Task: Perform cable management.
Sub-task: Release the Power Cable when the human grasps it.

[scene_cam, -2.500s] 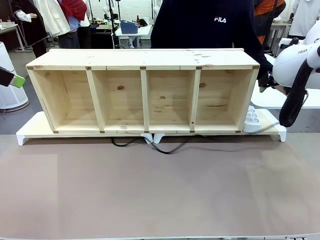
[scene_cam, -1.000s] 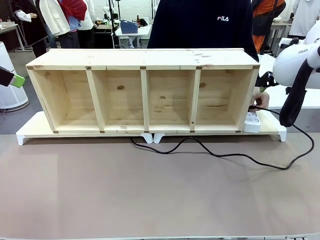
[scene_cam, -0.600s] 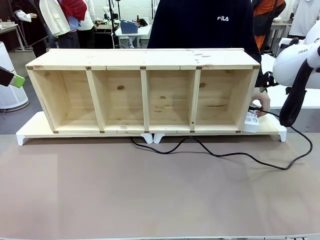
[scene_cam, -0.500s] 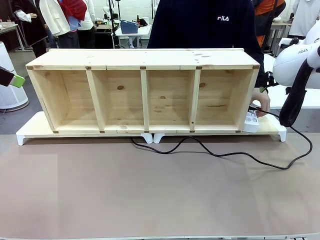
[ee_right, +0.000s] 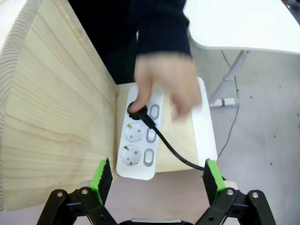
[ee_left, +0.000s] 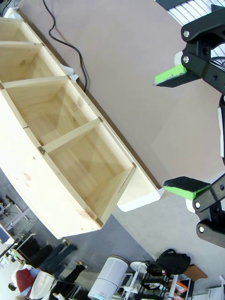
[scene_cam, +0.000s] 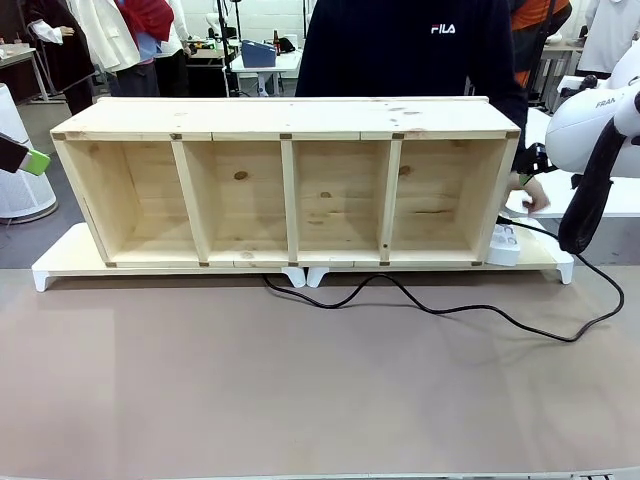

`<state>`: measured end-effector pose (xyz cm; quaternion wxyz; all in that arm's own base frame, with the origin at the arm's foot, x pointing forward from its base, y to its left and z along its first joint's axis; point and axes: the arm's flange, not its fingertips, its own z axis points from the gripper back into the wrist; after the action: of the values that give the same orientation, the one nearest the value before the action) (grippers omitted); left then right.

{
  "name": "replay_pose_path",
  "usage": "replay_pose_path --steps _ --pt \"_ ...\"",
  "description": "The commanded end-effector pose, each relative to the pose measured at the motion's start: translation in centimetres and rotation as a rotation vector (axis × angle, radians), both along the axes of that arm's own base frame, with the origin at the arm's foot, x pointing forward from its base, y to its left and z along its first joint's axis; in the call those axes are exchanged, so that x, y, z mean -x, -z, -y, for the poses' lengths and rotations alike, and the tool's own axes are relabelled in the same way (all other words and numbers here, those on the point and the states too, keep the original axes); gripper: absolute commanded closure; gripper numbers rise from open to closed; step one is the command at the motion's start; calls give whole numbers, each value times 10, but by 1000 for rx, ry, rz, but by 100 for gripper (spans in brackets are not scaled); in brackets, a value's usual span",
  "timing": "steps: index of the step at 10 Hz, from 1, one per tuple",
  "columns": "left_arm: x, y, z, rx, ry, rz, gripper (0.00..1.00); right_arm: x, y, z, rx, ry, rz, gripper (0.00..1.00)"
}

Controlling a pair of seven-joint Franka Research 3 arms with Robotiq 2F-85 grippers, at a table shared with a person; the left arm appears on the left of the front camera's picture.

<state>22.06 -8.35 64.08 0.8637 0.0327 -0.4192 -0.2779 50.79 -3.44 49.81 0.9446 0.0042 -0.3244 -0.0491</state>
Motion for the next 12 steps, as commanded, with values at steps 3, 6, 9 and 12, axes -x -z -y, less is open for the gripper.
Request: replay_pose_path --steps 3,6,9,12 --pt "-1 2 1 3 2 6 0 0 1 0 -3 1 -9 0" --pt "-1 2 1 3 2 6 0 0 1 0 -3 1 -9 0" --pt "-1 2 1 3 2 6 0 0 1 0 -3 1 -9 0" --pt "-1 2 1 3 2 6 0 0 1 0 -3 1 -9 0"
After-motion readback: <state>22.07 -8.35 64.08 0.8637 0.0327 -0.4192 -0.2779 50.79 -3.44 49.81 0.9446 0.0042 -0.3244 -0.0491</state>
